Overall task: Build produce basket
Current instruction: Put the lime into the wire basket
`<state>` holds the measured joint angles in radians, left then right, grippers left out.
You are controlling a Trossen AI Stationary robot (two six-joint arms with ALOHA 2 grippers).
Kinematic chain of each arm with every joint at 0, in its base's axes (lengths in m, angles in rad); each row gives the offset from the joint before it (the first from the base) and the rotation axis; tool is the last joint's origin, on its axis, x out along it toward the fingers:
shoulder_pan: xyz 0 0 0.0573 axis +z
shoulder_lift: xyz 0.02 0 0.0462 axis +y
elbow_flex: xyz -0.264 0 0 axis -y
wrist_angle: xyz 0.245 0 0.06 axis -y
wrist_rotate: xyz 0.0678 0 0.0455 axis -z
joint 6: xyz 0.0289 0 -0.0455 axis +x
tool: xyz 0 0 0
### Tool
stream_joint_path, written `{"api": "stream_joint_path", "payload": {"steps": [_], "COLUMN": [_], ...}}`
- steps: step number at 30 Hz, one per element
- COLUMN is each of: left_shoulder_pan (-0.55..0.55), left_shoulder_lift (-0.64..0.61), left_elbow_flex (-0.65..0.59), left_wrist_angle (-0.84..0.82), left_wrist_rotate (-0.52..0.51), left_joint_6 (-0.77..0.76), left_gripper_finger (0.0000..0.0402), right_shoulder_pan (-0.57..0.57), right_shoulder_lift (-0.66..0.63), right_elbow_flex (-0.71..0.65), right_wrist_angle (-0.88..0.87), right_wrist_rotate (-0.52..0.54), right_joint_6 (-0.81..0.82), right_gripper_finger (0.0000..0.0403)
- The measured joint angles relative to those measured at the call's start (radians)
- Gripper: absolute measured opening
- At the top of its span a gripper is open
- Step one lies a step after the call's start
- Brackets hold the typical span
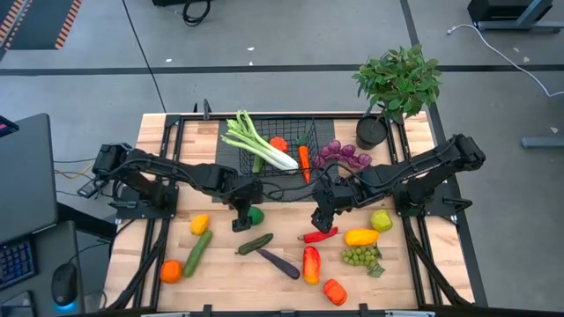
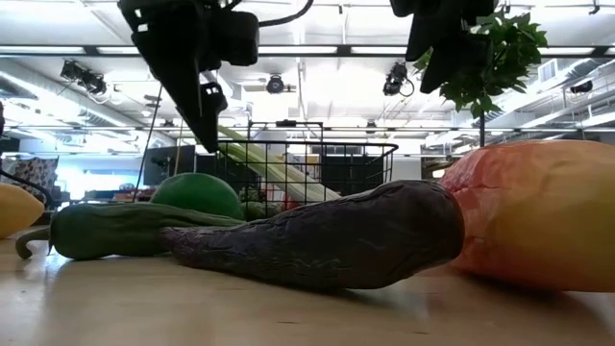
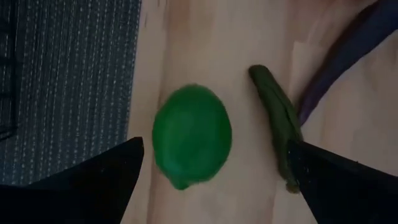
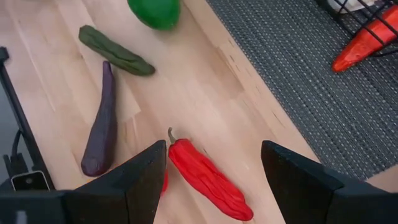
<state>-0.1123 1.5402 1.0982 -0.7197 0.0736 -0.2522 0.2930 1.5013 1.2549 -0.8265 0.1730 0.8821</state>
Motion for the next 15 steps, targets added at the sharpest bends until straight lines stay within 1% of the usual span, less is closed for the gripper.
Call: {"api": "stream_joint_path", "payload": {"steps": [3,6,15], "left_shoulder_pan": [0.014,0.021,0.006], "left_shoulder_lift": [0.0,0.0,0.0], "left_elbow_flex": [-0.027,-0.065,-0.184], "left_wrist_angle": [-0.009,0.017,0.213], "left_wrist_rotate": [0.002,0.003,0.019], "left_joint_6": [0.017,0.017,-0.003], "left_gripper_finger": [0.04,0.04,0.04], "right_shoulder_pan": [0.0,0.0,0.0], "right_shoulder_lift": [0.0,0.0,0.0], "right_elbow_flex": [0.0,0.0,0.0], "right_wrist_angle": [0.0,0.0,0.0], "right_wrist_rotate": [0.019,0.041,0.044], "right_joint_6": [0.038,0.069,0.087], "right_gripper_finger": [0.0268,0.0268,0.0268]}}
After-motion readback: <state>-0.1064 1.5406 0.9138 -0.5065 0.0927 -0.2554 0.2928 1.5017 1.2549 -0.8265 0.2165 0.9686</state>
